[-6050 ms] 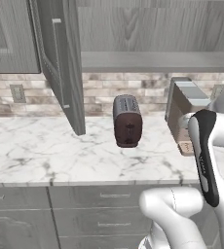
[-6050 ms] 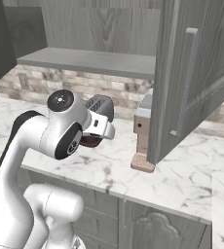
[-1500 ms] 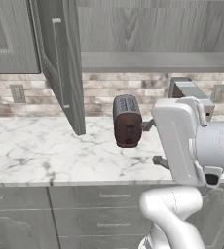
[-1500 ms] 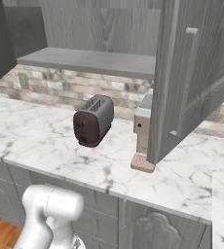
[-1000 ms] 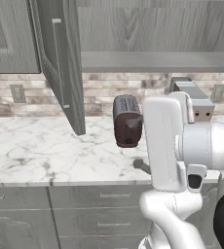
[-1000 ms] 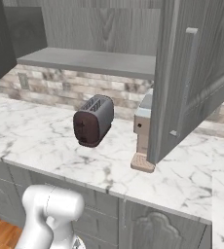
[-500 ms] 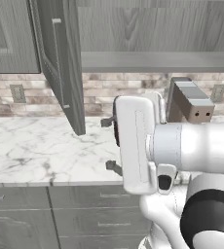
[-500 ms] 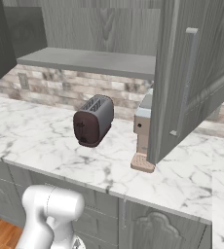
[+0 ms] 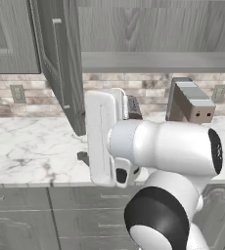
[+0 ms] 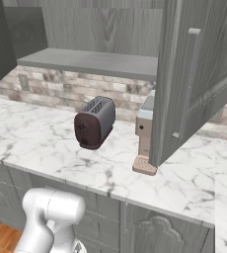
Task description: Open the cabinet. Pick the soap dispenser and place it next to the sink. Then close the cabinet.
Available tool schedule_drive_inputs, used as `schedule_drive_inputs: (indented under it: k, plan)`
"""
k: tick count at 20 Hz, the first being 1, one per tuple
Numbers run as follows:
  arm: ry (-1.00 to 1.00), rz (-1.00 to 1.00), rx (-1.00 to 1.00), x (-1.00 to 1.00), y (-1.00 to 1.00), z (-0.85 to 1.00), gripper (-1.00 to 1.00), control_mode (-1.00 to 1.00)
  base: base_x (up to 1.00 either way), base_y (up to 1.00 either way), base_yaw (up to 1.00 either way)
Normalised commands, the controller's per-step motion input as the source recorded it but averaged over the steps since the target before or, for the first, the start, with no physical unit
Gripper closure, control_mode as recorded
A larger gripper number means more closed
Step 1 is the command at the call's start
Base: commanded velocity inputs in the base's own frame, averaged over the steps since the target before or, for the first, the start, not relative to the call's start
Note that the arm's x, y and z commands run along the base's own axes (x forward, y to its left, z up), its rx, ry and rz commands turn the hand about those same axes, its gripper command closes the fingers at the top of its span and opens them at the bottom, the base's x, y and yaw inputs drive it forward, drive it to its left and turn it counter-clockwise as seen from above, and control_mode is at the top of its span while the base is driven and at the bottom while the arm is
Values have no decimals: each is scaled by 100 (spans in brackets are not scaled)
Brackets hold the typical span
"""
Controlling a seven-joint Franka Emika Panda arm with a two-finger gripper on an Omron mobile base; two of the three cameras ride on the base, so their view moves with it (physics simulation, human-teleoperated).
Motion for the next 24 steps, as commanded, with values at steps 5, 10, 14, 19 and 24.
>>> schedule_drive_inputs:
  k: [5,10,14,19,24]
  plan:
    - [0,-17,0,21,30,15,-100,-100,0,0,0]
    - [0,-25,0,16,31,15,-100,-100,0,0,0]
    - [0,-23,0,1,23,21,-100,-100,0,0,0]
    - [-2,-15,0,2,4,8,-100,-100,0,0,0]
    - [-21,0,0,12,0,0,-100,-100,0,0,0]
